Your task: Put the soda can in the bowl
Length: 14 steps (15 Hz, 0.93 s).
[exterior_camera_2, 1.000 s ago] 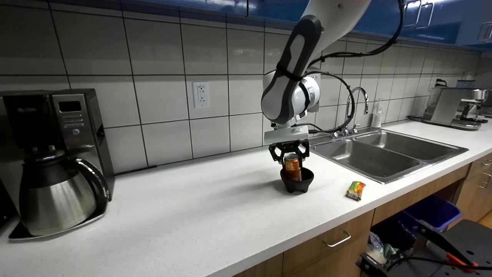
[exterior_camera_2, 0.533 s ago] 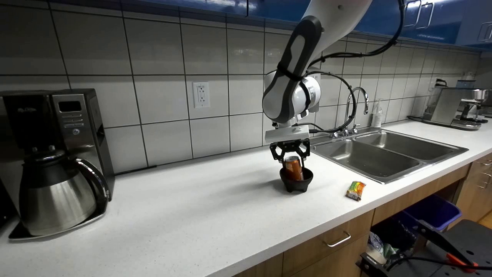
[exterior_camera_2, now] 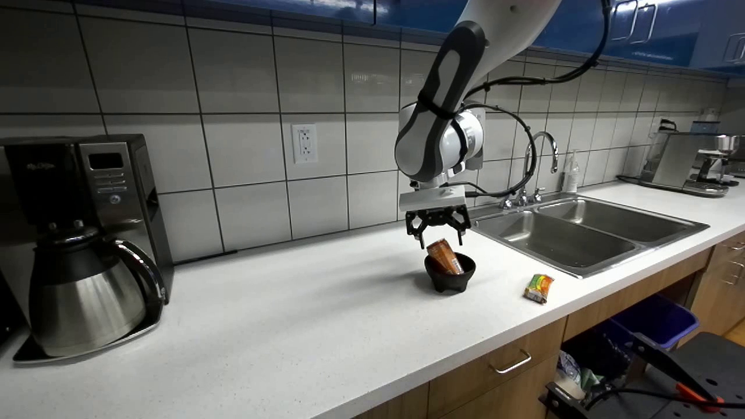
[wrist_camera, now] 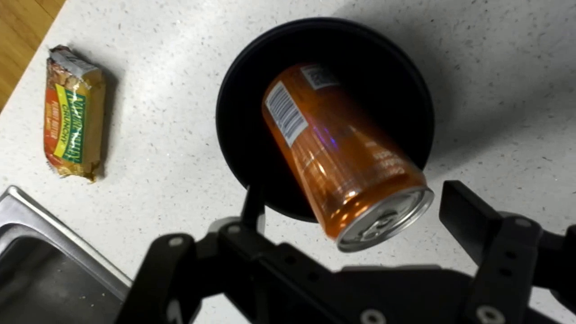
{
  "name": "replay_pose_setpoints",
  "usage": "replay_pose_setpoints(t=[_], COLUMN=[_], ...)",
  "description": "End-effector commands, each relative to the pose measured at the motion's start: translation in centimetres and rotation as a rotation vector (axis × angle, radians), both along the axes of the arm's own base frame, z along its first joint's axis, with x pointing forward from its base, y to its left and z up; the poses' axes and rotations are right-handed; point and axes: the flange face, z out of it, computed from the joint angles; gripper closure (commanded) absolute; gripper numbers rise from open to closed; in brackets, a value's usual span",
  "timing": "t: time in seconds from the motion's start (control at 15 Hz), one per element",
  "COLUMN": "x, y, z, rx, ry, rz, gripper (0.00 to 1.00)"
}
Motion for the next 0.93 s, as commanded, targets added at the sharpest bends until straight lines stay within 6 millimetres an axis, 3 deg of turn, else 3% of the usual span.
replay_pose_setpoints(t=[0.0,0.4,0.87], x=[0.6,-0.8,-5.5], y=[0.0,0.8,0.8], z=[2.4,5.6,7.9], rx=[0.026,0.106,0.166], ry=[-0.029,-0.086,-0.099], rz=[-0.03,-0.023,-0.034], gripper=[0.0,0.0,0.0])
